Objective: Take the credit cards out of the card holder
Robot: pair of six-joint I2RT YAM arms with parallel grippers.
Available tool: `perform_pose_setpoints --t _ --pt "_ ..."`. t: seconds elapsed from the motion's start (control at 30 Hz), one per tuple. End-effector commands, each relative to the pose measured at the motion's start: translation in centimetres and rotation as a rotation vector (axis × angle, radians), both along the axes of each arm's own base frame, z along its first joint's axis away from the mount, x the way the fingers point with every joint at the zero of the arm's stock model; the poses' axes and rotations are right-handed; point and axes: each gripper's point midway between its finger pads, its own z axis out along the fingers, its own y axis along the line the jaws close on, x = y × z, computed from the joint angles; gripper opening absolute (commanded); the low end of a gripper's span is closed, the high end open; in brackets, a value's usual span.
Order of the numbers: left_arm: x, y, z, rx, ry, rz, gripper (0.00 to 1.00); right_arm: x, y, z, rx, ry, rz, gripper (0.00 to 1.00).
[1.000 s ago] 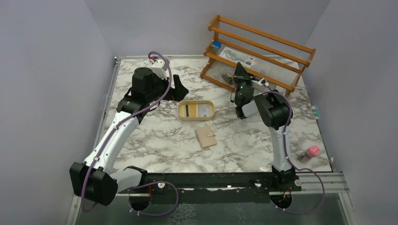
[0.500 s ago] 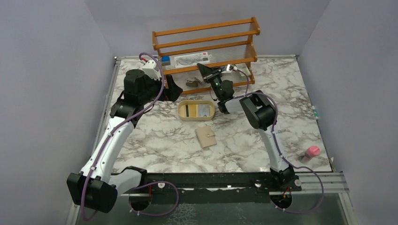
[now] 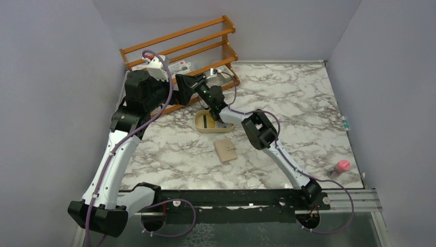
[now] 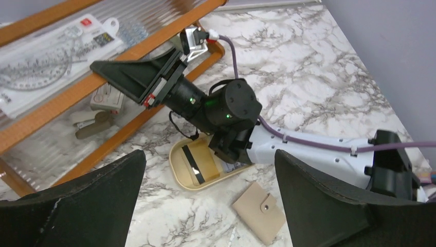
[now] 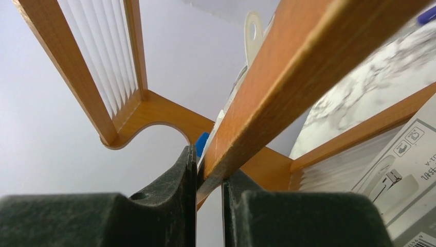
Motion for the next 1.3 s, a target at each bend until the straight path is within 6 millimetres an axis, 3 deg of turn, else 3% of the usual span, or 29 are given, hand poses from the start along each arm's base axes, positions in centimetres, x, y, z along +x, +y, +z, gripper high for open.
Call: perform_pose_setpoints --t 0.0,0.27,0.53,0.57,0.6,0.63,0.67,0.7,0.87,1.03,1.17,1.27 --pt "0.4 2.2 2.7 0.044 -0.062 0.106 0.99 -5.7 7.1 -1.3 -0.210 -0.152 0.226 0.01" --pt "0.6 2.6 3.9 0.036 -0.086 0.136 0.99 -9.2 9.6 -2.7 -0.229 -0.121 0.369 0.01" --pt "1.1 3.9 1.4 0.034 -0.021 0.200 0.99 -12.2 11.1 -3.4 -0.248 -0.089 0.484 0.01" --pt "1.3 4.4 0.9 0.024 -0.005 0.225 0.99 -12.3 11.0 -3.5 -0.250 -0.083 0.487 0.16" --pt "1.4 4.9 0.5 0.016 0.010 0.253 0.99 -12.2 10.6 -3.7 -0.253 -0.080 0.477 0.39" --pt "1.5 5.5 0.0 0.009 0.025 0.287 0.99 -12.1 10.2 -3.3 -0.257 -0.083 0.459 0.75" --pt "1.6 6.2 -0.5 0.001 0.040 0.327 0.99 -11.7 9.5 -3.3 -0.266 -0.078 0.438 0.97" --pt "1.6 6.7 -1.0 -0.006 0.051 0.360 0.99 -11.3 8.8 -3.0 -0.265 -0.072 0.418 1.00" --pt "1.3 7.4 -1.6 -0.095 0.045 0.435 0.99 -8.7 2.8 0.5 -0.212 -0.071 0.340 1.00" --pt "1.4 6.9 -1.2 -0.352 0.024 0.499 0.99 -6.5 -4.6 3.4 -0.221 -0.090 0.213 1.00" --pt "1.9 6.0 -1.3 -0.618 -0.001 0.506 0.99 -4.9 -10.0 8.0 -0.202 -0.149 0.122 1.00" --pt "2.6 5.8 -3.5 -0.820 0.016 0.531 0.99 -4.4 -13.5 11.3 -0.182 -0.193 0.064 1.00"
